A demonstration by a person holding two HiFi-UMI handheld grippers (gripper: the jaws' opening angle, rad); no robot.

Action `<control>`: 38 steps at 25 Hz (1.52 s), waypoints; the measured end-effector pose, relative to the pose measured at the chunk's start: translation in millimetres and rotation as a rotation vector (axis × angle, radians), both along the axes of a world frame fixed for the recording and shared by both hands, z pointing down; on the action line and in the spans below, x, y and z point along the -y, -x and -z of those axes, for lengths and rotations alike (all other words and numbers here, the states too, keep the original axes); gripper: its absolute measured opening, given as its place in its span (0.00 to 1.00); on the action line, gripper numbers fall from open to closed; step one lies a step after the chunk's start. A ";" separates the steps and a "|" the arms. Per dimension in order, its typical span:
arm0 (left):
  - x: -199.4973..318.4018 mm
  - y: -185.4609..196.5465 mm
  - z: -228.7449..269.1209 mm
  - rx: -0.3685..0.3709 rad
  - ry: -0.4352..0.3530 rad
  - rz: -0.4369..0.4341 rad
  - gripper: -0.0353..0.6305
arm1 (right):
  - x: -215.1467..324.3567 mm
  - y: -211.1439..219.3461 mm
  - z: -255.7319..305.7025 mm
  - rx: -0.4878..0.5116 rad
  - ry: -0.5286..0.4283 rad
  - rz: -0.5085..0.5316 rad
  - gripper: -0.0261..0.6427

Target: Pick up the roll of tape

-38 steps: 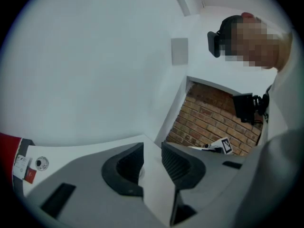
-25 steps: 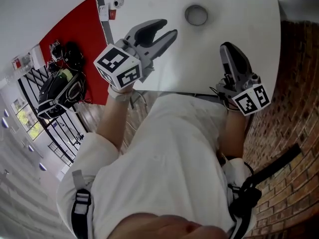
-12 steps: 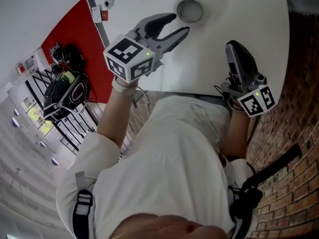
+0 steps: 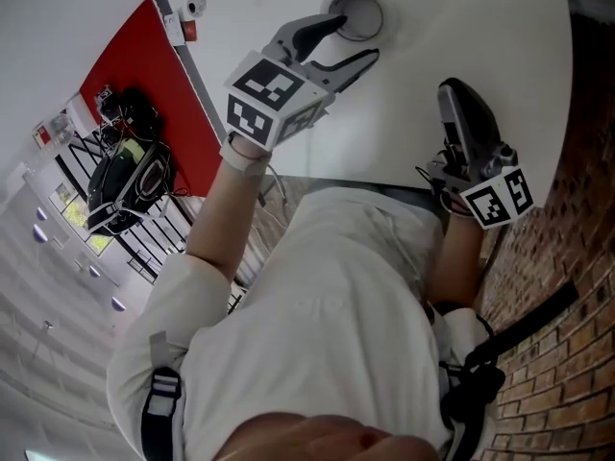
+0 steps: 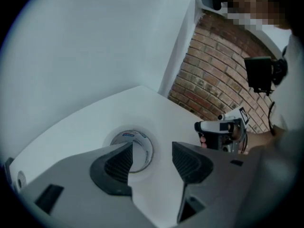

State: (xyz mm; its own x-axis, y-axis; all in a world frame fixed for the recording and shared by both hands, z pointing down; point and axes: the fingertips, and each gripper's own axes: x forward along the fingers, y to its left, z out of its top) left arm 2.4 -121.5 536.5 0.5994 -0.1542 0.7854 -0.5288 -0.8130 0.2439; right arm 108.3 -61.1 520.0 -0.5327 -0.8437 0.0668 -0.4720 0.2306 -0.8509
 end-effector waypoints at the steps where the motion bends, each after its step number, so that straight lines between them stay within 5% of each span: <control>1: -1.1 -1.8 -3.9 0.016 -0.001 -0.020 0.42 | 0.2 -0.2 -2.7 0.002 0.002 0.000 0.13; 26: 2.7 -32.5 -61.8 0.345 -0.069 -0.322 0.35 | 6.1 -6.5 -30.3 0.056 0.019 -0.009 0.13; 34: 0.5 -30.7 -65.6 0.382 -0.046 -0.355 0.35 | 7.5 -6.2 -29.8 0.070 0.019 -0.002 0.13; 38: -6.0 -28.0 -74.7 0.483 -0.057 -0.441 0.33 | 8.4 -4.2 -29.6 0.060 0.018 0.008 0.13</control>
